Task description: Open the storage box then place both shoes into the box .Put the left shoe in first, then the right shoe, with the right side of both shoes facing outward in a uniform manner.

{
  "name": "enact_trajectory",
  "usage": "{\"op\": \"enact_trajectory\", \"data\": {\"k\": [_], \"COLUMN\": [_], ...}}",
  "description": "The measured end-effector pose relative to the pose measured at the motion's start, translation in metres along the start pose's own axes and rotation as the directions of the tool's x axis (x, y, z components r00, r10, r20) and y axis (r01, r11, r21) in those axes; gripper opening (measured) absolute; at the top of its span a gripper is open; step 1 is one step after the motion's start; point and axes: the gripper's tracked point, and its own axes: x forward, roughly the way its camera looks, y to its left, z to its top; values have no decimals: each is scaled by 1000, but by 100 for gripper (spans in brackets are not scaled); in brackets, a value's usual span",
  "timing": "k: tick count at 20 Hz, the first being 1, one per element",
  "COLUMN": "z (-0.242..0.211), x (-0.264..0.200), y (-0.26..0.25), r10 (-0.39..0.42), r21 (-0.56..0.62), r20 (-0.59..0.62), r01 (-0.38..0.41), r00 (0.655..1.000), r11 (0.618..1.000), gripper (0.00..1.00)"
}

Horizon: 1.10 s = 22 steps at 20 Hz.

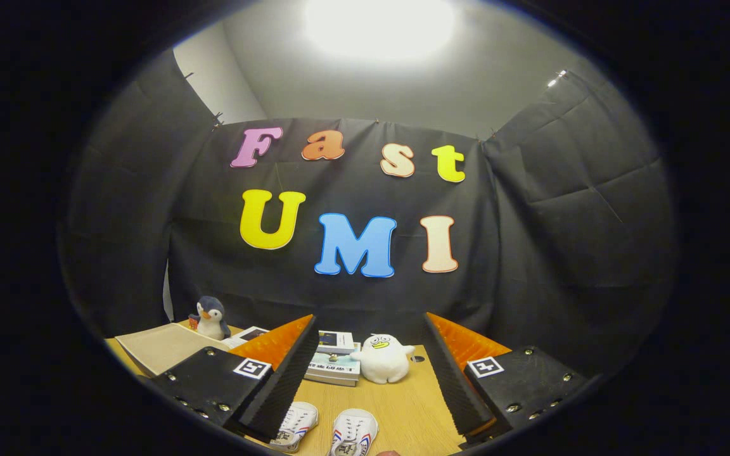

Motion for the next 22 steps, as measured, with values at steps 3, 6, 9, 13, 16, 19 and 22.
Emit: {"op": "enact_trajectory", "data": {"k": [3, 6, 9, 13, 16, 19, 22], "z": [-3, -11, -23, -43, -58, -69, -86], "x": [2, 4, 8, 10, 12, 13, 13], "y": [6, 20, 34, 65, 84, 107, 124], "r10": [12, 49, 88, 178, 235, 301, 352], "r21": [21, 76, 110, 211, 301, 380, 450], "r20": [-8, -29, -70, -139, -184, -214, -257], "r01": [-12, -47, -80, -147, -173, -204, -211], "r00": [1000, 998, 994, 974, 954, 929, 900], "r11": [1000, 996, 991, 966, 938, 902, 868], "gripper": [97, 97, 97, 97, 97, 99, 99]}}
